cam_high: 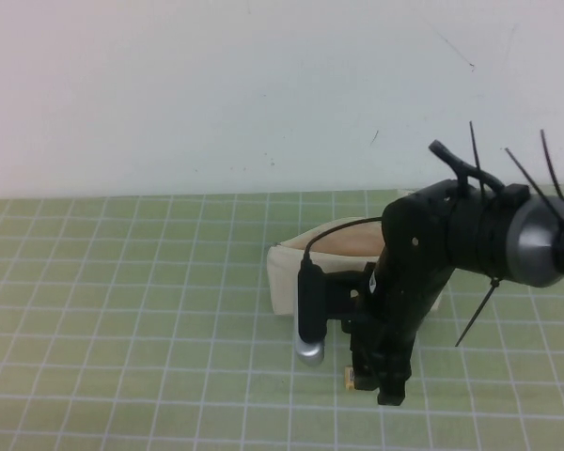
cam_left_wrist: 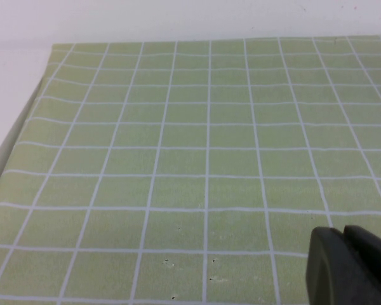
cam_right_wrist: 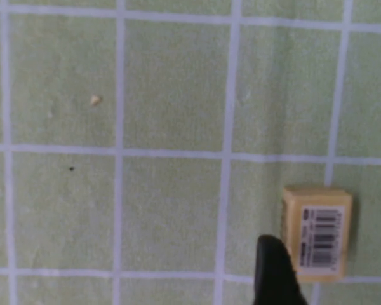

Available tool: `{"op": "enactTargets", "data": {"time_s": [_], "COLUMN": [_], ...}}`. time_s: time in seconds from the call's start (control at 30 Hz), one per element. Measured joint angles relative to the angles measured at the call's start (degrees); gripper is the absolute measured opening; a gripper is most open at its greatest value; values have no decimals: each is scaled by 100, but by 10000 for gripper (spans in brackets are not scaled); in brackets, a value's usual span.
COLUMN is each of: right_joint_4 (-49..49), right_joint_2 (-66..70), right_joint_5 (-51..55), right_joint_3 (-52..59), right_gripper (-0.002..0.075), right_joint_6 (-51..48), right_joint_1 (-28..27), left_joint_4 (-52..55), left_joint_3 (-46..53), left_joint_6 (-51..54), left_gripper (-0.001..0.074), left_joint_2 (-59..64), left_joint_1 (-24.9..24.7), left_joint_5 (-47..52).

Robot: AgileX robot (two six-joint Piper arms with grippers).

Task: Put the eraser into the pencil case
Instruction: Pick up the eraser from the table

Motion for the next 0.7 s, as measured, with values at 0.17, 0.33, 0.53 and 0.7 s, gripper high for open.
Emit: {"op": "enactTargets", "data": {"time_s": [0.17, 0.33, 0.53, 0.7], "right_joint_4": [-63, -147, -157, -157], "right_joint_2": [208, 316, 400, 413], "right_joint_5": [-49, -245, -322, -82], "right_joint_3": [0, 0, -11, -173], "right_gripper": [371, 372, 350, 213], "right_joint_6": [84, 173, 362, 769], "right_joint_1": [0, 0, 0, 0], "left_joint_4": [0, 0, 0, 0], "left_joint_3": [0, 0, 0, 0], "left_joint_6": [0, 0, 0, 0], "left_gripper": [-1, -2, -2, -2], "left_joint_2": [0, 0, 0, 0], "left_joint_1": [0, 0, 0, 0], "left_joint_5": [0, 0, 0, 0]}}
